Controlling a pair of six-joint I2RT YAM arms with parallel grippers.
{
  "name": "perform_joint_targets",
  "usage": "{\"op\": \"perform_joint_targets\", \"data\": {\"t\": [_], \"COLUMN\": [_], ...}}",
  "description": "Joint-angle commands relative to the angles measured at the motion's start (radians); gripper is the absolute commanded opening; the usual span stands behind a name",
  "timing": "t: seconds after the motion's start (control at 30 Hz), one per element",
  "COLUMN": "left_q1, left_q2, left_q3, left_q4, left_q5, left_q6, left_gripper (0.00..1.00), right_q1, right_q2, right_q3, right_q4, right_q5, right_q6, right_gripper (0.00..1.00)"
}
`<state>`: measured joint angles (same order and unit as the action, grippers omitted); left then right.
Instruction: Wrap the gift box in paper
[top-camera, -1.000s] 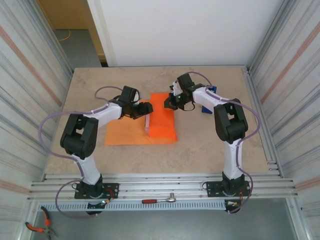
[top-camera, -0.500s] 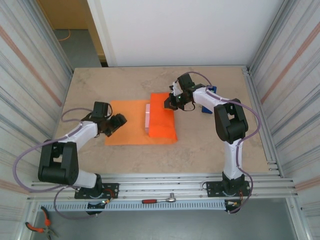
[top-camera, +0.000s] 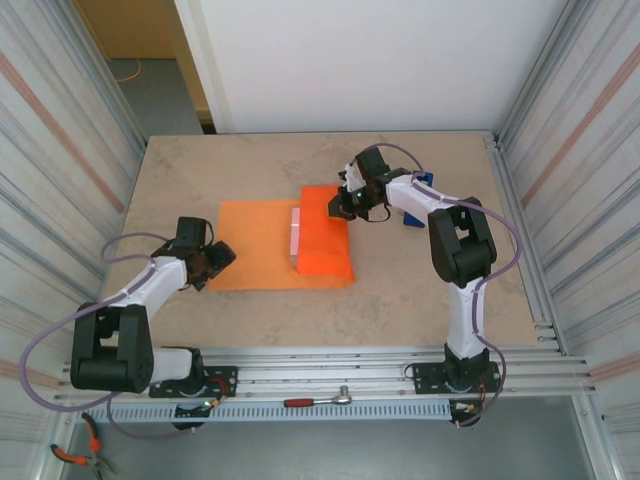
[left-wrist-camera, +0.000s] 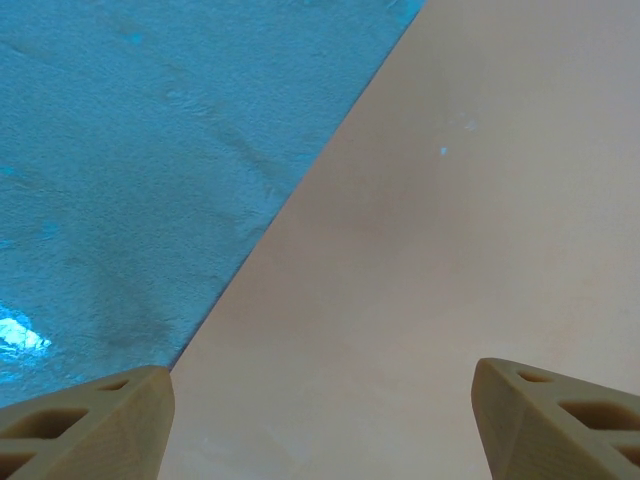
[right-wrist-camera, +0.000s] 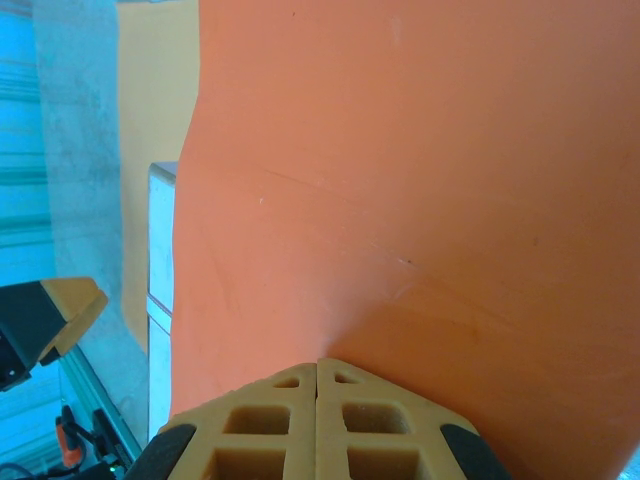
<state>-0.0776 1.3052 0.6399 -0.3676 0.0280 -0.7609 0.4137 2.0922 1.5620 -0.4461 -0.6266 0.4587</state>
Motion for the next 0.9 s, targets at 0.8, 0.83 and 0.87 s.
{"op": "perform_joint_targets", "data": {"t": [0.8, 0.83, 0.87], "left_q1": [-0.066, -0.059, -0.051], "left_q2": [0.262, 0.276, 0.293], "left_q3": [0.142, 0.168, 0.197], "left_q4": [0.351, 0.353, 0.346], "left_q5": [0.254, 0.266, 0.271], "left_q6": [0.180, 0.198, 0.212], "left_gripper": [0.79, 0.80, 0.80], "right_q1": [-0.009, -0.010, -0.010], "right_q2": [0.040, 0.042, 0.040], "right_q3": [-0.034, -0.034, -0.034], "right_q4": [-0.104, -0.104, -0.105], "right_q5": [0.074, 0.073, 0.073], "right_q6": [-0.031, -0.031, -0.029], "right_gripper": [0.00, 0.00, 0.00]}}
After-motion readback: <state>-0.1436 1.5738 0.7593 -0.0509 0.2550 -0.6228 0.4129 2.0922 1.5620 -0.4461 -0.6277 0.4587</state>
